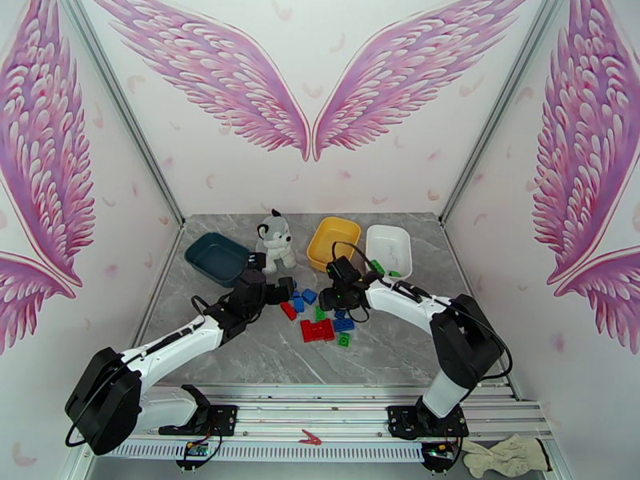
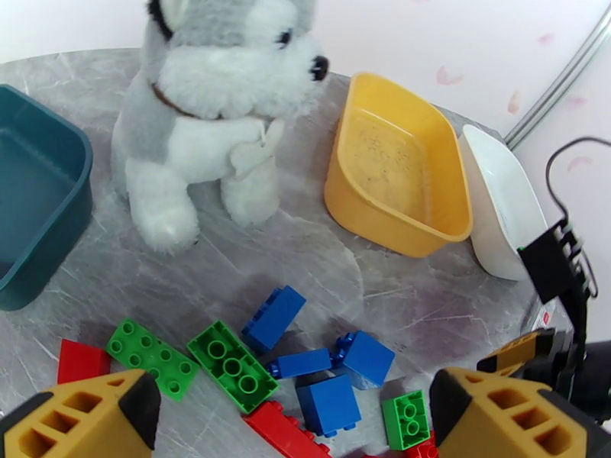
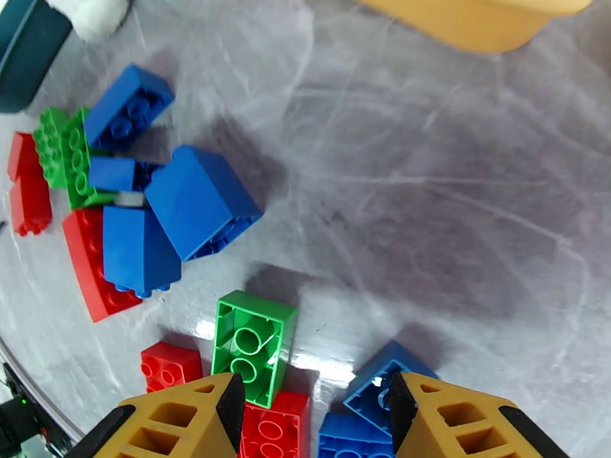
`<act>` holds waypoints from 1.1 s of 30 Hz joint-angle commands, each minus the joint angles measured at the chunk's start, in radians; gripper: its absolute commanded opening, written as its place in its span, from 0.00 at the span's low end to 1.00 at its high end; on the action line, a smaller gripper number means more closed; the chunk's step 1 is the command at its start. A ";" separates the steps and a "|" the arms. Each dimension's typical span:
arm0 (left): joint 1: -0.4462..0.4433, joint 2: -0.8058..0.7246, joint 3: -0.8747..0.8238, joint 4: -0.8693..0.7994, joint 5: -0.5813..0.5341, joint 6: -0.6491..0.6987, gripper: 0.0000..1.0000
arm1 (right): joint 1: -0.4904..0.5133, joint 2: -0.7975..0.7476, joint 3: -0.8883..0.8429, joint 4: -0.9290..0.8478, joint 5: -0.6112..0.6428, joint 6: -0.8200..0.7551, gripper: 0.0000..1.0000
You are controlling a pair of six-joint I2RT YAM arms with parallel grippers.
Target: Sort the legos into containers by color
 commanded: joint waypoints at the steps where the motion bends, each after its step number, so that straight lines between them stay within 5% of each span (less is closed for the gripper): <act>1: 0.005 -0.029 -0.018 0.016 0.026 -0.016 0.99 | 0.025 0.033 0.019 0.023 -0.028 0.006 0.57; 24: 0.007 0.003 -0.011 0.032 0.062 -0.027 0.99 | 0.082 0.166 0.096 0.015 0.027 0.012 0.58; 33: 0.007 0.021 -0.008 0.038 0.077 -0.033 0.99 | 0.083 0.181 0.108 -0.003 0.067 0.012 0.44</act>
